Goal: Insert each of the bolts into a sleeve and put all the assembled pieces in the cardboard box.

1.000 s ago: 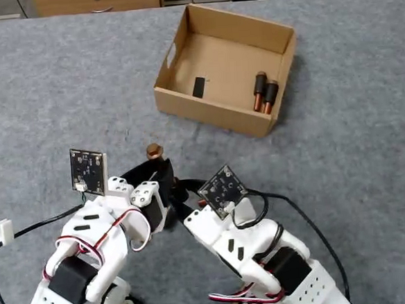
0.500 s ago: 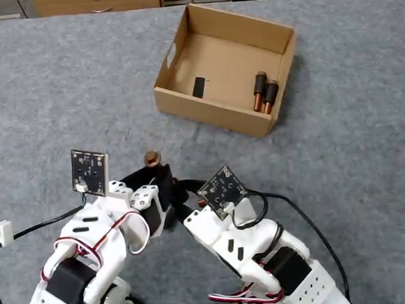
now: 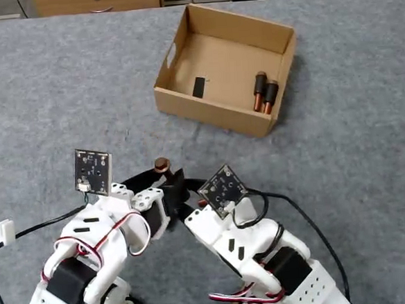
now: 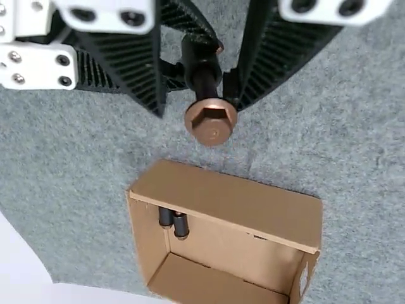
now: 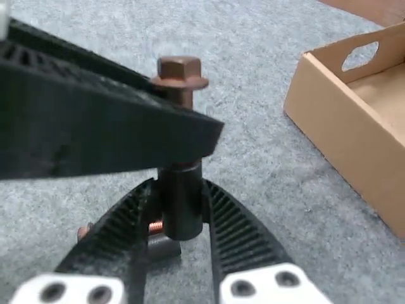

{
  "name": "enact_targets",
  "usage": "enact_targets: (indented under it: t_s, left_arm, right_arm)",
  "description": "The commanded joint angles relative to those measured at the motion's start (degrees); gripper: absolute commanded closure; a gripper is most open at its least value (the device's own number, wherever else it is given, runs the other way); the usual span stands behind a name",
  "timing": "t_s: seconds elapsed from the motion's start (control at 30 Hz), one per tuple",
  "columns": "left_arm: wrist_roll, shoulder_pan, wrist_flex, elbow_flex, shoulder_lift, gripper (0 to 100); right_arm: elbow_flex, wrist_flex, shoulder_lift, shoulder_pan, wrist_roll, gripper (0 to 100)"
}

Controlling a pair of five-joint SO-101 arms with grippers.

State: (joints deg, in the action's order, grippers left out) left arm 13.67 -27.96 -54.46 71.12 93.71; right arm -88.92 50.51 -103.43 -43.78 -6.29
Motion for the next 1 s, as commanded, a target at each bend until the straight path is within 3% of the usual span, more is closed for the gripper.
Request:
enact_targets:
  t_s: [0.0,0.13,0.3,0.77,0.97]
  left_arm:
    - [0.0,-0.4,0.0,-2.5,-0.2,88]
    - [0.1,0.0,1.3,-2.5,0.1,87]
    - [0.1,0.0,1.0,-2.6,0.0,77]
    - [-0.3,-0.4,0.8,-2.5,-0.1,76]
    - [-1.8,1.0,0.9,-0.7,0.4,76]
  right_arm:
    - [2.8,0.1,-9.5,-0.5,0.4,99.8]
    - [3.4,-0.3,-9.5,-0.4,0.5,99.8]
    - [3.2,-0.4,-9.5,-0.4,0.5,99.8]
    - [4.7,-0.2,-8.0,3.3,0.6,99.8]
    - [8.0,-0.2,-8.1,3.2,5.4,99.8]
